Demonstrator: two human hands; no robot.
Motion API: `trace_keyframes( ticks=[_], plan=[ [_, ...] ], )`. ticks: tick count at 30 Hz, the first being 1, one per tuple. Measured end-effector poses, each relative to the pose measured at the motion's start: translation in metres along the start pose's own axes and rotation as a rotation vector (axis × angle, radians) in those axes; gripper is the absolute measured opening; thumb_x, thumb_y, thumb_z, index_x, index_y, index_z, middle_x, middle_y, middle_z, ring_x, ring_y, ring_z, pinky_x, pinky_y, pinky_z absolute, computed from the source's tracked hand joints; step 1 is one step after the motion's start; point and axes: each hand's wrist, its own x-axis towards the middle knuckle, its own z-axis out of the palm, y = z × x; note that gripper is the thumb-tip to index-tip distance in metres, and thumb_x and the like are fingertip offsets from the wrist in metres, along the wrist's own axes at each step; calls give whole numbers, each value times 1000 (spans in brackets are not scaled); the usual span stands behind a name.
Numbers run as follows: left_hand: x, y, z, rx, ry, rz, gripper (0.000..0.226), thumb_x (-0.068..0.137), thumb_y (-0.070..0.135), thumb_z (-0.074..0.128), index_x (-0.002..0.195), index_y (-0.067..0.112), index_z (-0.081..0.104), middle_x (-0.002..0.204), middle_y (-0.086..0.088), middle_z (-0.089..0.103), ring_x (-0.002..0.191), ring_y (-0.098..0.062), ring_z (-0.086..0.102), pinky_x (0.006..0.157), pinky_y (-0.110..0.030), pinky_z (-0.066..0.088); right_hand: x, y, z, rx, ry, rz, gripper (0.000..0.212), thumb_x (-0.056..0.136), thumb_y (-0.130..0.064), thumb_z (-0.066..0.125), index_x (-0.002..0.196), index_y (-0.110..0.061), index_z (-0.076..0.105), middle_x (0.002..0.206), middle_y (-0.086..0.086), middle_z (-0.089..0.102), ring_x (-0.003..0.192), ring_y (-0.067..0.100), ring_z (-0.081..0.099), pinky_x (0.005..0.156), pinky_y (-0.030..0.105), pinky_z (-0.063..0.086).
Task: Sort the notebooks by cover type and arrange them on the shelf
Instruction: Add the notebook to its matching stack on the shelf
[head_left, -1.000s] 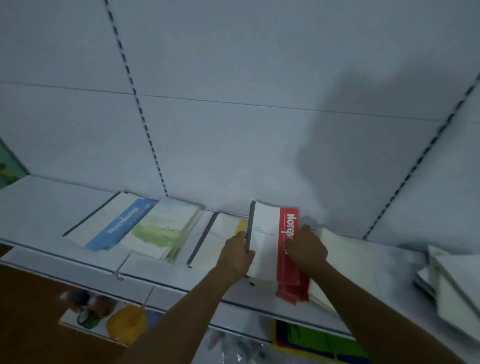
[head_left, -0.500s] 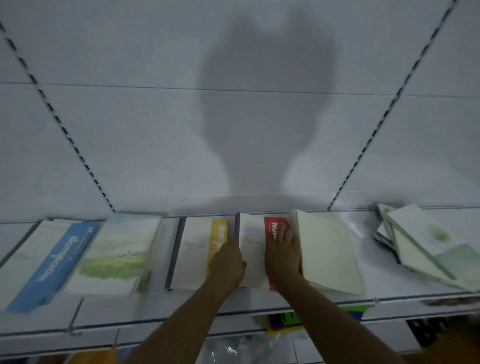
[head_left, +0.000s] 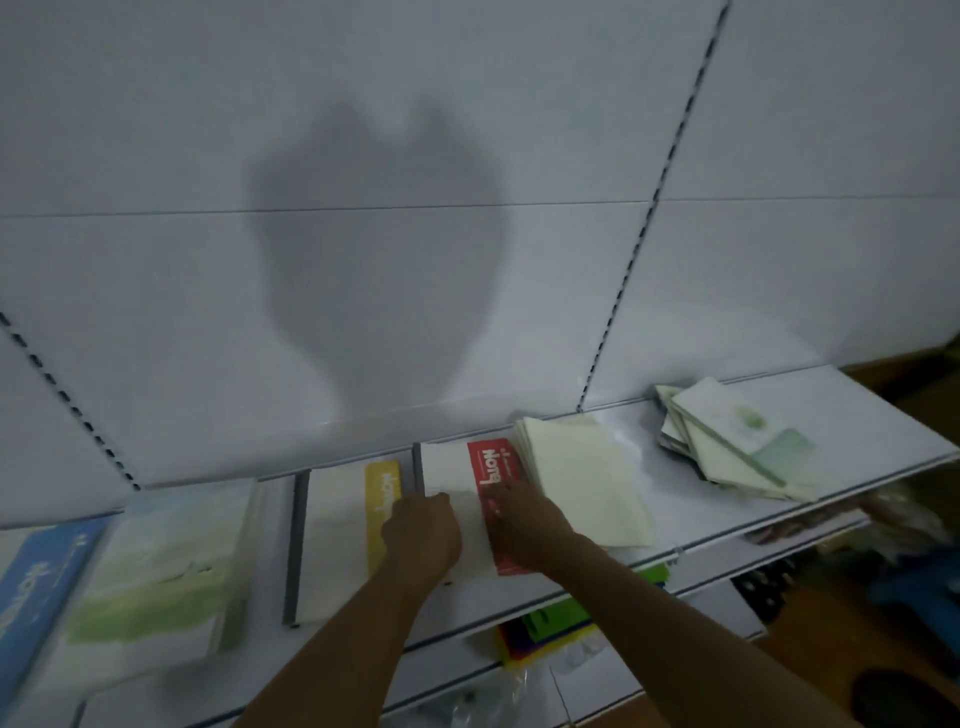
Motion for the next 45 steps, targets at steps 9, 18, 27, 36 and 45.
trace_keyframes(
  ticks=[9,18,27,36,45],
  plan=[
    [-30,147,-42,-111,305,335,21,93,29,43,101,16,57,109,-5,51,98,-22,54,76,-36,48,-84,141,-77,348,485,318,17,93,-22,49,103,-15,61,93,-2,56,84,17,57,68,24,37],
    [-97,359,7,-168,46,694,20,90,36,48,92,18,57,99,0,61,89,-19,59,67,-28,43,-244,337,-124,306,603,824,21,96,-30,42,87,-14,52,77,2,53,67,20,56,54,30,41],
    [-146,505,77,-188,-113,773,15,90,32,50,80,21,52,92,-2,65,85,-19,61,69,-29,47,-379,472,-134,347,566,1049,20,98,-31,41,89,-17,52,81,2,60,71,17,58,62,34,49],
    [-130,568,111,-198,-134,731,17,92,30,50,94,17,60,99,-3,67,89,-18,62,73,-30,49,-384,540,-134,419,515,1067,20,98,-29,41,87,-18,52,79,2,59,70,17,58,60,31,45],
    [-22,581,93,-272,-37,498,22,86,34,48,96,17,58,104,-4,65,97,-25,61,78,-33,50,-252,569,-165,425,427,881,26,98,-28,42,77,-15,50,68,3,54,57,17,51,53,33,42]
  ],
)
